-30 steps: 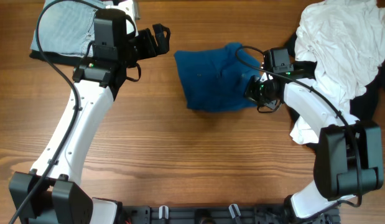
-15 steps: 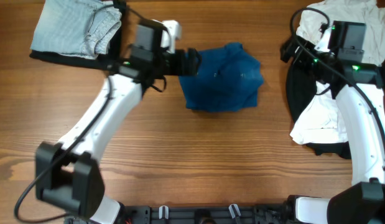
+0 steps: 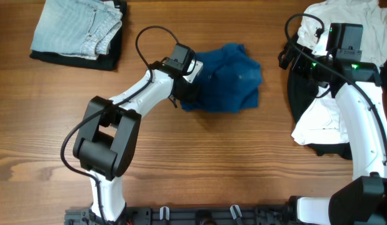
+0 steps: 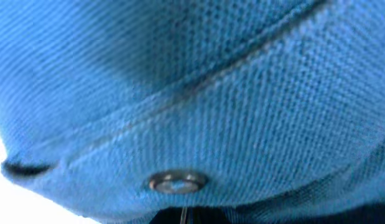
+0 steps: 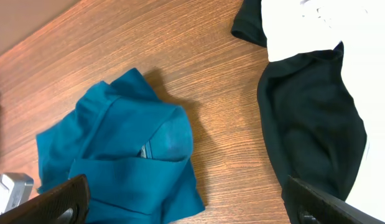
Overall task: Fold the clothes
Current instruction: 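Grasp the folded teal shirt with the left gripper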
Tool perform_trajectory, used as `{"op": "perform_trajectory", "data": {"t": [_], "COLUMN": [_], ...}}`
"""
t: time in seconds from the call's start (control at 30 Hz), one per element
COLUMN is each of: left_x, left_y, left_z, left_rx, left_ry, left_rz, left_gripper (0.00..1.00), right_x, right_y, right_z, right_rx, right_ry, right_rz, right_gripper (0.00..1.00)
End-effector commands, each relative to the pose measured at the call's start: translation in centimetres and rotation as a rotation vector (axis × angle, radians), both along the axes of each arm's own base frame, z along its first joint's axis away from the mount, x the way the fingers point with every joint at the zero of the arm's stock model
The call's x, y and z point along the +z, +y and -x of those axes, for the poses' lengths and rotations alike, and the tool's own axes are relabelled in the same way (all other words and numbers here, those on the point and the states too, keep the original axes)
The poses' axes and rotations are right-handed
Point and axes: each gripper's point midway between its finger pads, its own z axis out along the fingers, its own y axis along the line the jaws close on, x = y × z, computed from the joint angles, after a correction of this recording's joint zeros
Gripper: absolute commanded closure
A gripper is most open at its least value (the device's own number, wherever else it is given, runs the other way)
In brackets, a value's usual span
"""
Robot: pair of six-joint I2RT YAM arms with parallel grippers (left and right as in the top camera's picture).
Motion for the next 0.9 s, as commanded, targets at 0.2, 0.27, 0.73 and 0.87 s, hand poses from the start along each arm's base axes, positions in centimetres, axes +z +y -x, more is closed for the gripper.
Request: {"op": "perform_trajectory", "data": {"t": [0.2, 0.27, 0.73, 0.87], "left_x": [-4.7, -4.5, 16.3, 15.0], "left_y": [20.0, 22.0, 5.0, -3.8], "left_z": [-3.6, -4.0, -7.8, -5.0], "left_rx": [0.164, 0.191, -0.010, -0.129], "left_ry": [-0.017, -0.019, -0.425, -0.406], "left_rz": [-0.524, -0.528, 0.038, 0.107], "left_gripper": [0.90, 0.83, 0.10, 0.09], "right_x": [-0.3, -0.3, 0.1, 0.3], "right_y": [0.2, 0.2, -0.8, -2.5], "right_z": [-0.1, -0.1, -0.8, -1.0], "right_rx": [0.022, 0.022, -0.008, -0.053], "right_ry": [0.001, 0.000, -0.031, -0.041], "right_rz": [0.004, 0.004, 0.052, 0.060], "right_gripper": [0.00, 0.00, 0.00, 0.00]}}
